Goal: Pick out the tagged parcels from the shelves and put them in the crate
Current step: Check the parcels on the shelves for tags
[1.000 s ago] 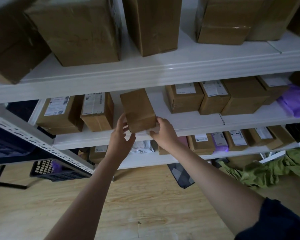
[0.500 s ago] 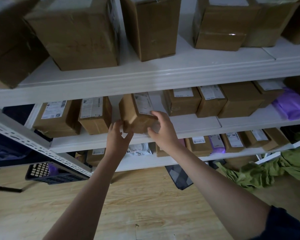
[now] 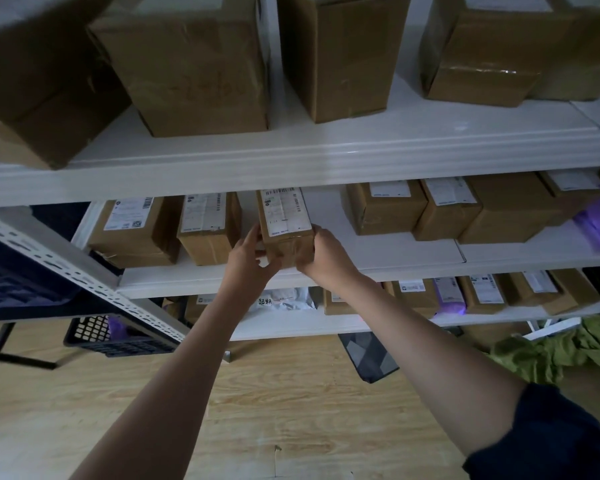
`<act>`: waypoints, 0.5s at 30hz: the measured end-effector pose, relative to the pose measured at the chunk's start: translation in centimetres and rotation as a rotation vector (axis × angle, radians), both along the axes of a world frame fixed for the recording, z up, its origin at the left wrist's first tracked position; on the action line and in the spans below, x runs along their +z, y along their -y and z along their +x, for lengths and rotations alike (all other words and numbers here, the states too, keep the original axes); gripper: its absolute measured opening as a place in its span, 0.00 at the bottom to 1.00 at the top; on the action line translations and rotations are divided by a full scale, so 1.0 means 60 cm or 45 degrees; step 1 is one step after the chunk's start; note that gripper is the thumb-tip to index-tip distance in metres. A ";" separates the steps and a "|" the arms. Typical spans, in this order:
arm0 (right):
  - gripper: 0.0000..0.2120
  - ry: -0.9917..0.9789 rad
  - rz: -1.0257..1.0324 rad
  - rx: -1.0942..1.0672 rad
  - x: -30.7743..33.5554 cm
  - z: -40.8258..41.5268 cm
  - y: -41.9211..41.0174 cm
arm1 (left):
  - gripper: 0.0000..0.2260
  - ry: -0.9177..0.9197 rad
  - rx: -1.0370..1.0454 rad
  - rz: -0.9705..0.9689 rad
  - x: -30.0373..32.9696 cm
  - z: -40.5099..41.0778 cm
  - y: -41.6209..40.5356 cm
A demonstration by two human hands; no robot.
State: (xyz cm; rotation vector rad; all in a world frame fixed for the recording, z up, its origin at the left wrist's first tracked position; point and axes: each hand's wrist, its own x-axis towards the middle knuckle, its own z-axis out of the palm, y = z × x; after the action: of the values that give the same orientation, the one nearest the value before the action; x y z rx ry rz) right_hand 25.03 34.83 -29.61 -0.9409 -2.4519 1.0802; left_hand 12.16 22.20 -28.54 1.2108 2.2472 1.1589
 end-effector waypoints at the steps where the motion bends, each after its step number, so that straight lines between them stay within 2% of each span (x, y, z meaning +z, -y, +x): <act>1: 0.30 0.010 -0.003 0.001 -0.004 -0.005 -0.007 | 0.34 -0.014 -0.012 -0.038 0.000 -0.004 -0.006; 5: 0.30 0.045 -0.007 0.013 -0.004 -0.018 -0.028 | 0.30 -0.015 -0.035 -0.178 0.001 -0.022 -0.027; 10: 0.32 0.057 0.051 -0.002 0.002 -0.018 -0.025 | 0.33 -0.129 -0.073 -0.174 -0.017 -0.029 -0.038; 15: 0.29 0.017 0.119 -0.068 0.021 0.014 0.010 | 0.39 -0.267 -0.099 -0.080 -0.022 -0.007 -0.020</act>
State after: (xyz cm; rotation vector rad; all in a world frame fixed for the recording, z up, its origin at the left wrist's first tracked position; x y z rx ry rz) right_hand 25.87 34.20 -28.32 -0.9818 -2.4502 0.9363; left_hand 11.73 23.40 -29.87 1.4393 2.3424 0.9648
